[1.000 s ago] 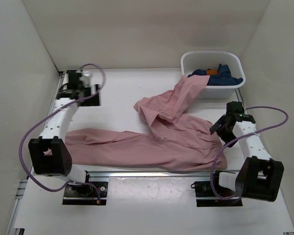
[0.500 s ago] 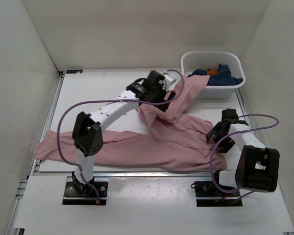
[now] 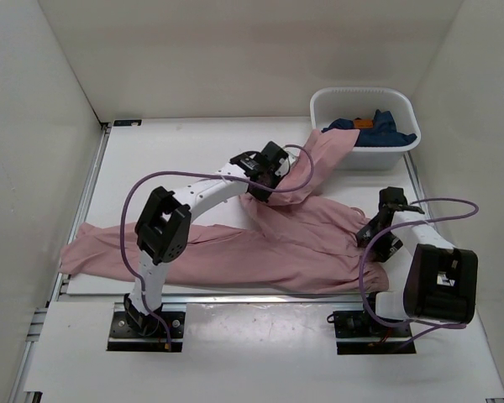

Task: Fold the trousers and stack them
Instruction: Flatten the trousers out

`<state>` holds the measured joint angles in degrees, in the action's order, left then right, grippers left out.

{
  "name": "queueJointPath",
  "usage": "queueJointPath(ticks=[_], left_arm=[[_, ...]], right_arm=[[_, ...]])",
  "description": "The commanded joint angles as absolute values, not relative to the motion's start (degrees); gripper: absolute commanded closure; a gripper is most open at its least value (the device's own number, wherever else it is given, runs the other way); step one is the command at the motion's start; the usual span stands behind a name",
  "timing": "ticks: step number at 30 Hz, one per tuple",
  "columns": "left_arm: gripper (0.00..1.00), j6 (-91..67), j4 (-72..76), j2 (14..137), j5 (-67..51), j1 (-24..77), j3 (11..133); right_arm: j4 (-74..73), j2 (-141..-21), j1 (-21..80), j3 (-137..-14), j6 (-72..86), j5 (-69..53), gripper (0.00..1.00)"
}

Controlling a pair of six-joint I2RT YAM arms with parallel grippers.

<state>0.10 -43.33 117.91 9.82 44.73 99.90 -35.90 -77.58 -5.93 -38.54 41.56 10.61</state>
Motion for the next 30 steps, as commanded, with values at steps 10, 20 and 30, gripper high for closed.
queueJointPath(ticks=[10, 20, 30], left_arm=[[0.52, 0.00, -44.91, 89.31, -14.50, 21.80, 70.63], [0.00, 0.00, -45.26, 96.30, -7.75, 27.60, 87.21], [0.00, 0.00, -45.26, 128.13, -1.49, 32.16, 117.15]], right_arm=[[-32.78, -87.28, -4.75, -37.52, 40.96, 11.34, 0.58], [-35.16, -87.28, 0.18, -42.80, 39.81, 14.15, 0.54], [-36.82, -89.65, 0.70, -44.03, 38.23, 14.15, 0.53]])
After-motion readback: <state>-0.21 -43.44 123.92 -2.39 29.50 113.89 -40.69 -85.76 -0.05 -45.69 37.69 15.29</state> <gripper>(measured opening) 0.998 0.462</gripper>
